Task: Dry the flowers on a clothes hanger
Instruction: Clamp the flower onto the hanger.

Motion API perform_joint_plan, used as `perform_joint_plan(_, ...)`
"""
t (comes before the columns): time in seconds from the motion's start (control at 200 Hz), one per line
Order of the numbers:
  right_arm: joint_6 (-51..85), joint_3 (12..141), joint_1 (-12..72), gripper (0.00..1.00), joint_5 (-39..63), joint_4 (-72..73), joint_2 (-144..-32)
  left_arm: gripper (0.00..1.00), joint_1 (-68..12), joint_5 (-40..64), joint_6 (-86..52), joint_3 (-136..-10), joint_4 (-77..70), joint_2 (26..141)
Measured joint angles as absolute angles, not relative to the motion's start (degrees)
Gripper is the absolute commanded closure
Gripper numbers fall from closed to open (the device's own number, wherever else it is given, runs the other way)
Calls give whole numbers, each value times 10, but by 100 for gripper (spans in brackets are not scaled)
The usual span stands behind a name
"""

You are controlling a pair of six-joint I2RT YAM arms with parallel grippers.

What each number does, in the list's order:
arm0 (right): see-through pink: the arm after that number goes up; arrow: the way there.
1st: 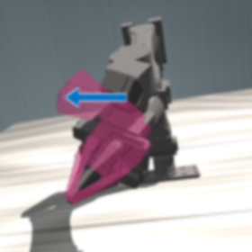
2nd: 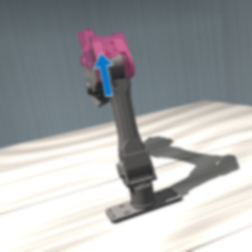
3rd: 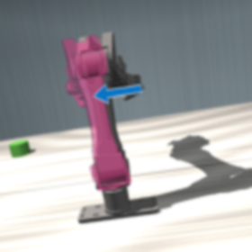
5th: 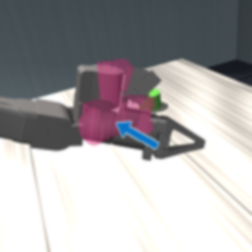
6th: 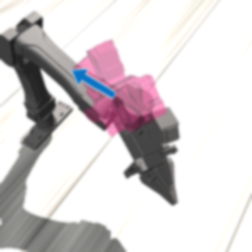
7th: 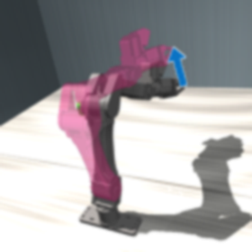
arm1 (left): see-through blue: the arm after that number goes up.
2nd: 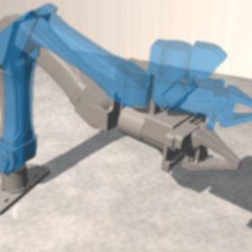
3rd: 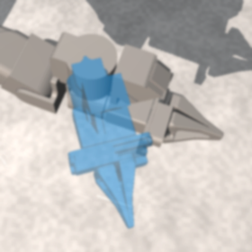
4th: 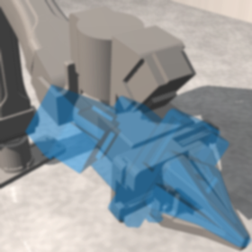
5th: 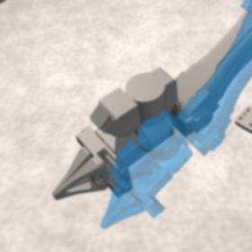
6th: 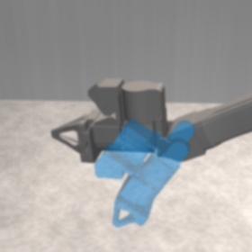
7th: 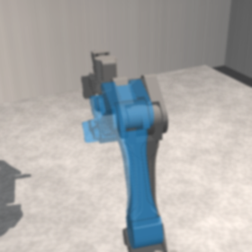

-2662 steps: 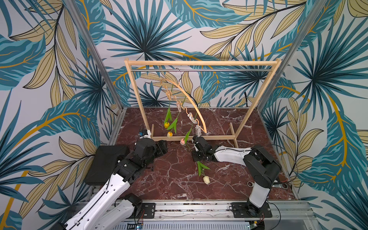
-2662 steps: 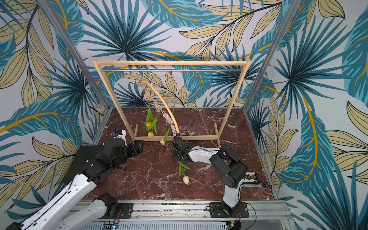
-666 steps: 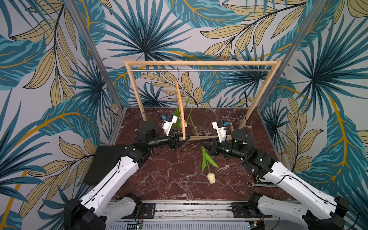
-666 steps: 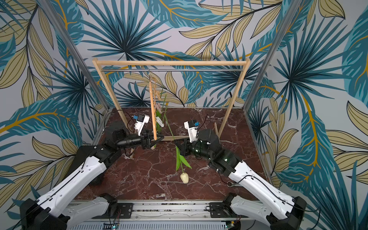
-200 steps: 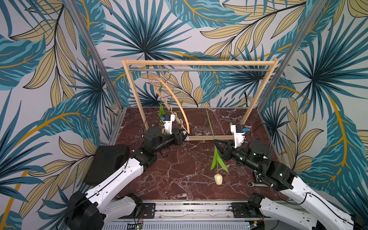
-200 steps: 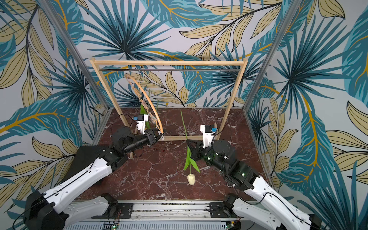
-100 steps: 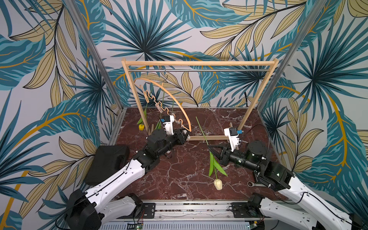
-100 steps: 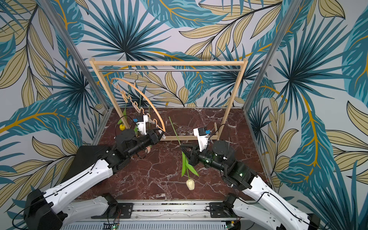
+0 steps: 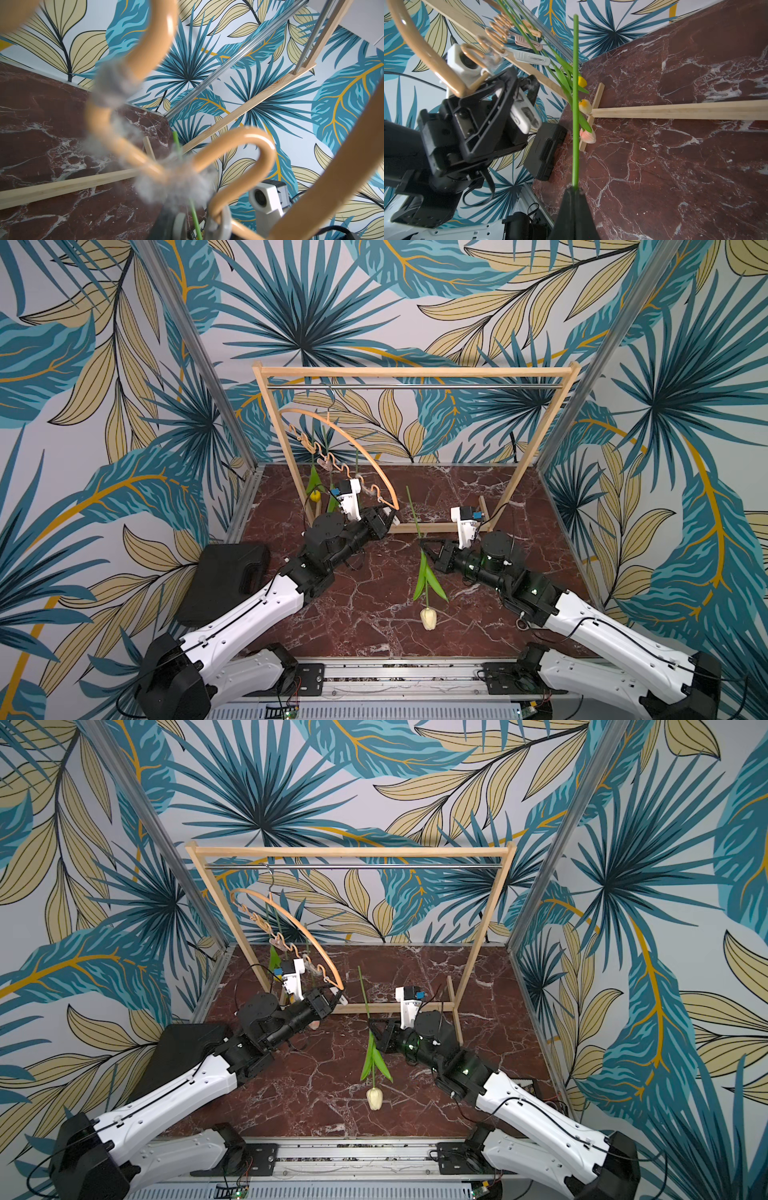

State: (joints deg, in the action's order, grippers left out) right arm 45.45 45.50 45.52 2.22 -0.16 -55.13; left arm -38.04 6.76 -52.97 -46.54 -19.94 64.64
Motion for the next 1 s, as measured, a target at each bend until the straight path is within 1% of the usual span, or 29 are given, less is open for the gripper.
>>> perform_joint_plan(0.29,457,455,455,100,11,25,-556,92,-380,86,-544,-468,-240,695)
perform_joint_plan(0.446,454,455,455,100,-1,20,-554,93,-381,98,-547,-492,-249,733)
perform_joint_plan(0.561,449,451,455,100,-20,8,-532,93,-386,109,-550,-526,-252,768)
perform_joint_plan(0.776,439,449,455,100,-22,-4,-498,93,-415,118,-551,-573,-253,815)
perform_joint_plan(1.002,442,418,455,100,-73,-20,-445,93,-426,122,-551,-578,-259,826)
